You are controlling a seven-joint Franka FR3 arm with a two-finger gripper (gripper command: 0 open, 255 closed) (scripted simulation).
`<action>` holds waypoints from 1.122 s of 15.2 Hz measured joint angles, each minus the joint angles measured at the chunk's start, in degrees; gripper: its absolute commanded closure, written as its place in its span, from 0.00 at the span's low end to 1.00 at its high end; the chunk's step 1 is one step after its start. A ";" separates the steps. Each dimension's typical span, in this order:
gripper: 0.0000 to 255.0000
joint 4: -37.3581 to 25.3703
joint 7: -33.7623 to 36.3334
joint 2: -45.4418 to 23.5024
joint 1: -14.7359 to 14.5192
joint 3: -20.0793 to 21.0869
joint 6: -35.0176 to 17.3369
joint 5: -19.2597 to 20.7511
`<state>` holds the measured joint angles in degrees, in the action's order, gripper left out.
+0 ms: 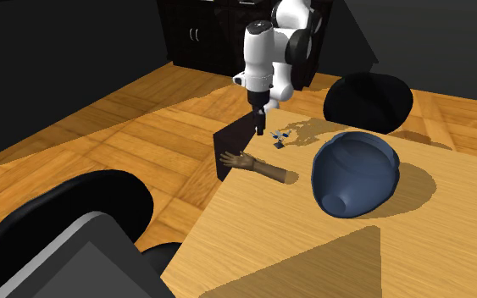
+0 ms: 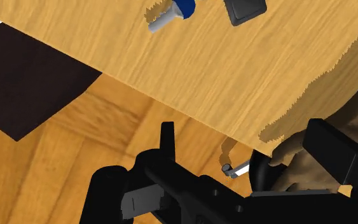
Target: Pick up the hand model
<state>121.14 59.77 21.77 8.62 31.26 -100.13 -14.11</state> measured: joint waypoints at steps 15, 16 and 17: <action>0.00 -19.31 38.46 -28.14 2.18 10.09 -5.48 15.40; 0.00 -18.90 38.63 -28.43 2.09 10.09 -6.11 15.61; 0.00 -18.05 38.60 -28.53 2.13 10.04 -7.03 15.68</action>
<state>103.08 98.37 -6.76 10.75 41.30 -107.16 1.58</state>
